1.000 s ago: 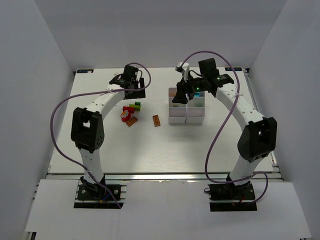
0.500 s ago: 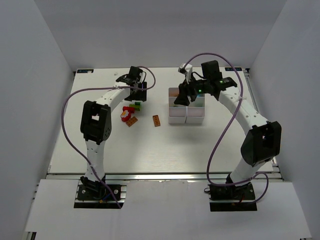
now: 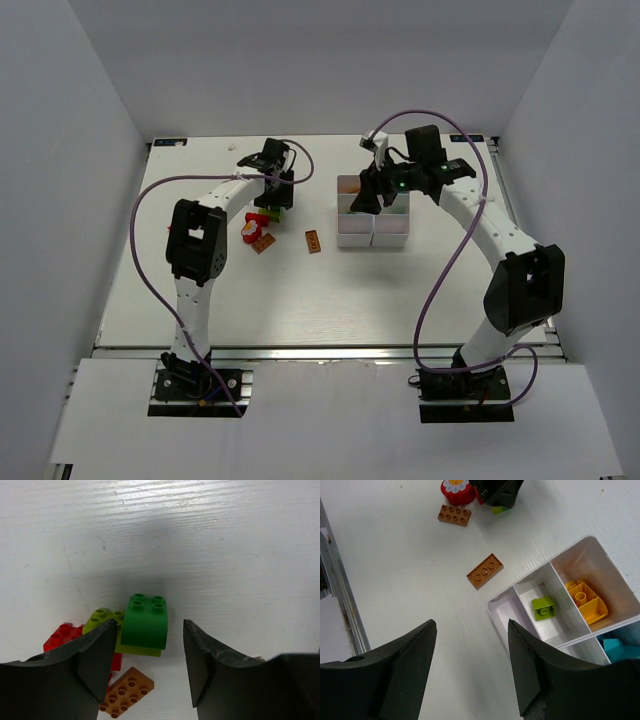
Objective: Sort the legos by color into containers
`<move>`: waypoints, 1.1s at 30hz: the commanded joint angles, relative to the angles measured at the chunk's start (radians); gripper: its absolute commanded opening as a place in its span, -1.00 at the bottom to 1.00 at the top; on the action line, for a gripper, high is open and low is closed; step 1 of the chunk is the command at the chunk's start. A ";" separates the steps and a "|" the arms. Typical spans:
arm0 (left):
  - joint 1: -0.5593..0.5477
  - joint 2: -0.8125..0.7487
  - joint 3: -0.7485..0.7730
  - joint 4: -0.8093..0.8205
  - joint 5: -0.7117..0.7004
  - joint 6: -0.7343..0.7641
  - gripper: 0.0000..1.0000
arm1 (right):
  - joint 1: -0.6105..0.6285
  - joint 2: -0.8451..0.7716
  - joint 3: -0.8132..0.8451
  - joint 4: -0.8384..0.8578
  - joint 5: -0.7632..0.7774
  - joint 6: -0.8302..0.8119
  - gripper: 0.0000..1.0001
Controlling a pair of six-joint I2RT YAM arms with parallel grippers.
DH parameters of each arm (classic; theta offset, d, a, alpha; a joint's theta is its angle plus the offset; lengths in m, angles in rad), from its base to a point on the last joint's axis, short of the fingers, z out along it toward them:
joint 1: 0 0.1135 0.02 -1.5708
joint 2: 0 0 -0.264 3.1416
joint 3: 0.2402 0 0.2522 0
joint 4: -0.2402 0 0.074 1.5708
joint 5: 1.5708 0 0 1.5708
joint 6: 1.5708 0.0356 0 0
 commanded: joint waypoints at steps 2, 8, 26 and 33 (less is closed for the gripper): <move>-0.006 0.003 0.028 0.010 -0.014 -0.005 0.28 | -0.006 -0.049 -0.013 0.030 0.002 0.012 0.29; -0.009 0.011 0.022 0.006 -0.022 -0.004 0.20 | -0.008 -0.050 -0.014 0.035 0.001 0.016 0.29; -0.018 -0.049 0.018 0.022 -0.048 -0.015 -0.53 | -0.015 -0.061 -0.023 0.040 0.002 0.024 0.29; -0.017 -0.156 0.045 0.054 0.004 -0.087 -0.95 | -0.014 -0.060 -0.019 0.032 -0.013 0.035 0.29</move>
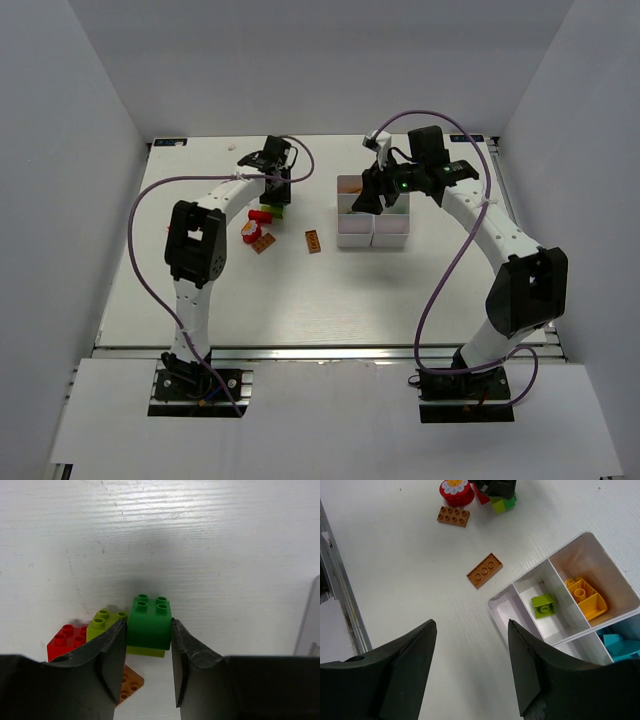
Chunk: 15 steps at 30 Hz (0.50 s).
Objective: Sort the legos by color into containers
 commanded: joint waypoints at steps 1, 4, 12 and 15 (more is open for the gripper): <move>-0.004 -0.152 0.047 0.049 0.036 -0.065 -0.96 | -0.005 -0.037 0.006 0.017 -0.016 0.014 0.29; 0.001 -0.211 0.033 0.084 0.077 -0.128 -1.00 | -0.006 -0.037 0.013 0.012 -0.019 0.034 0.28; 0.033 -0.405 -0.114 0.272 0.235 -0.328 -1.00 | -0.005 -0.021 0.052 0.006 -0.172 0.153 0.27; 0.044 -0.486 -0.174 0.372 0.315 -0.401 -1.00 | -0.005 -0.011 0.067 0.012 -0.226 0.205 0.26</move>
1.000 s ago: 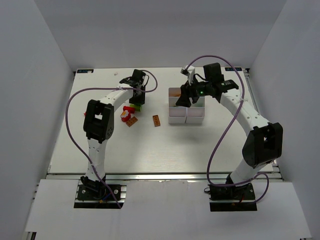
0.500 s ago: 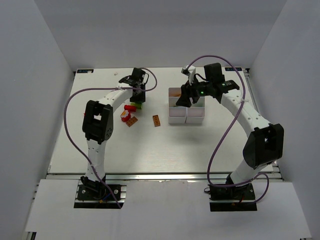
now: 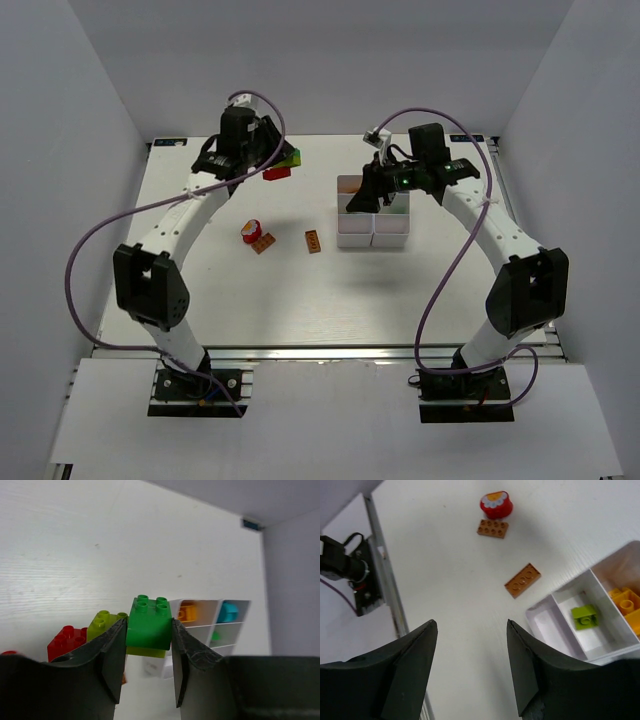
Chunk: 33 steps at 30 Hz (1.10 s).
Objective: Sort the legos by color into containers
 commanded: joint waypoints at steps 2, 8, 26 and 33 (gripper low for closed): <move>0.024 -0.149 -0.127 0.193 0.172 -0.172 -1.00 | -0.006 -0.010 0.067 0.030 -0.141 0.097 0.26; 0.044 -0.286 -0.366 0.496 0.283 -0.388 -1.00 | -0.005 -0.010 0.055 0.192 -0.271 0.367 0.25; 0.080 -0.351 -0.608 1.085 0.412 -0.815 -1.00 | 0.012 0.024 -0.049 0.742 -0.299 0.991 0.79; 0.082 -0.398 -0.609 0.936 0.346 -0.798 -1.00 | 0.061 0.032 0.159 0.280 0.064 0.316 0.79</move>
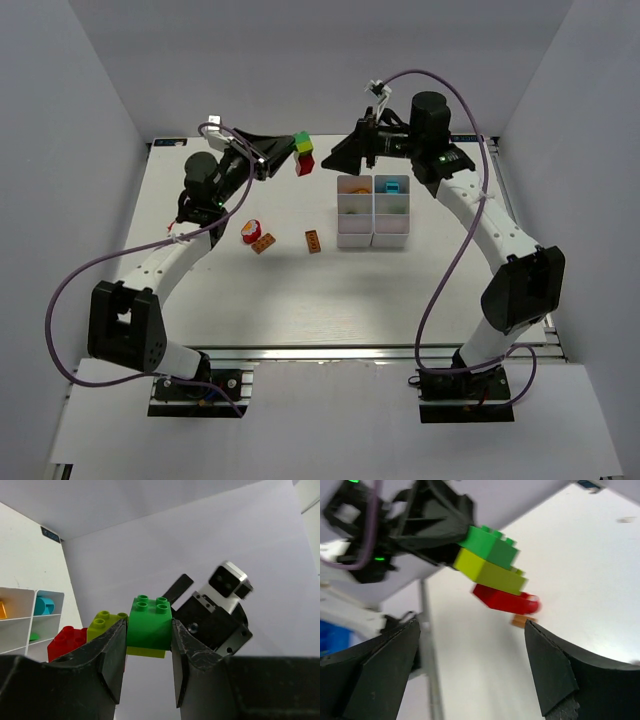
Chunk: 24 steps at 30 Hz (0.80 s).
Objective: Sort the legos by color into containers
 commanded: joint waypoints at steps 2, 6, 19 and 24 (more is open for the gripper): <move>0.008 -0.083 0.016 -0.137 -0.055 0.016 -1.00 | 0.043 -0.032 0.017 -0.285 0.290 -0.384 0.79; 0.008 -0.117 0.012 -0.223 -0.135 -0.012 -1.00 | 0.124 -0.060 -0.021 -0.288 0.500 -0.435 0.79; 0.003 -0.118 0.118 -0.504 -0.270 0.031 -1.00 | 0.280 -0.106 -0.077 -0.180 0.781 -0.346 0.79; -0.008 -0.117 0.116 -0.526 -0.293 0.037 -1.00 | 0.303 -0.063 -0.005 -0.189 0.826 -0.292 0.79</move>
